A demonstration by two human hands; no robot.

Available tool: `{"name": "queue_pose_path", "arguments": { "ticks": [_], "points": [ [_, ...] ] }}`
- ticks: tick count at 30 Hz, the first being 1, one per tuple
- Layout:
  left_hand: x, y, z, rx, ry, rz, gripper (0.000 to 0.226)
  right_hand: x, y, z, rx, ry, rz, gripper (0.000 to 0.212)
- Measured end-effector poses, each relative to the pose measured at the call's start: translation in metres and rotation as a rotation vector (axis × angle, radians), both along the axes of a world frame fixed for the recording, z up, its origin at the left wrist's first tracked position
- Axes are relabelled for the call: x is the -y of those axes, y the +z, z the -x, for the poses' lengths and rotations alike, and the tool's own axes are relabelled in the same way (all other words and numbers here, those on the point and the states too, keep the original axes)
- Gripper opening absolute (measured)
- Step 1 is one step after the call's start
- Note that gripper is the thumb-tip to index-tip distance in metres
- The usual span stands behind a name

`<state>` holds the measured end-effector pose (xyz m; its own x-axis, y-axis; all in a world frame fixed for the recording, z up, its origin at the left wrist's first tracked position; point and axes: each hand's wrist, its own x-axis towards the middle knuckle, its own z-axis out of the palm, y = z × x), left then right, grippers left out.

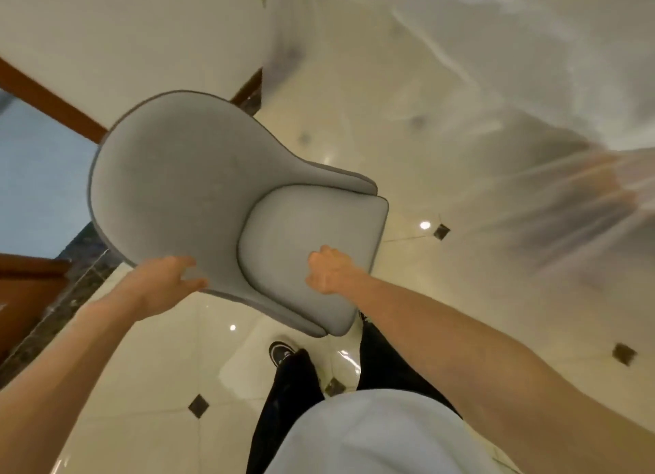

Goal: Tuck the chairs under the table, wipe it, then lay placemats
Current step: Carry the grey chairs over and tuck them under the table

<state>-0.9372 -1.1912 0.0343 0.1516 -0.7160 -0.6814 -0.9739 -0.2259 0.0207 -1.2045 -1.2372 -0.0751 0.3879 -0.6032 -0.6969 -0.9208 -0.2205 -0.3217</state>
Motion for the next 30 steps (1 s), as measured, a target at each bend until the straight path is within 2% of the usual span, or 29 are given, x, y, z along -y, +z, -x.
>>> {"name": "queue_pose_path", "arguments": {
  "ticks": [6,8,11,18,19,21,23,26,30],
  "points": [
    [0.059,-0.009,-0.074,0.414,-0.605,-0.094,0.064,-0.036,-0.012,-0.036,-0.014,-0.328,-0.033,0.038],
    [0.072,-0.009,-0.101,0.49,-0.785,-0.087,0.065,-0.054,-0.015,-0.058,-0.006,-0.438,-0.046,0.038],
    [0.084,-0.006,-0.116,0.502,-1.032,-0.041,0.065,-0.091,-0.018,-0.091,0.014,-0.612,-0.072,0.039],
    [0.127,0.003,-0.145,0.599,-1.437,-0.138,0.123,-0.143,-0.024,-0.137,0.051,-0.893,-0.004,0.037],
    [0.132,0.005,-0.152,0.6,-1.494,-0.145,0.127,-0.148,-0.024,-0.142,0.049,-0.928,0.006,0.036],
    [0.143,0.005,-0.168,0.487,-1.615,-0.09,0.128,-0.153,-0.019,-0.157,0.051,-1.005,0.032,0.035],
    [0.156,-0.002,-0.18,0.355,-1.764,0.031,0.115,-0.158,-0.015,-0.172,0.06,-1.062,0.049,0.036],
    [0.162,-0.015,-0.186,0.224,-1.792,0.167,0.099,-0.166,-0.013,-0.198,0.083,-1.13,0.068,0.038],
    [0.16,-0.021,-0.197,0.191,-1.759,0.239,0.095,-0.176,-0.005,-0.248,0.097,-1.148,0.06,0.04]
  ]
}}
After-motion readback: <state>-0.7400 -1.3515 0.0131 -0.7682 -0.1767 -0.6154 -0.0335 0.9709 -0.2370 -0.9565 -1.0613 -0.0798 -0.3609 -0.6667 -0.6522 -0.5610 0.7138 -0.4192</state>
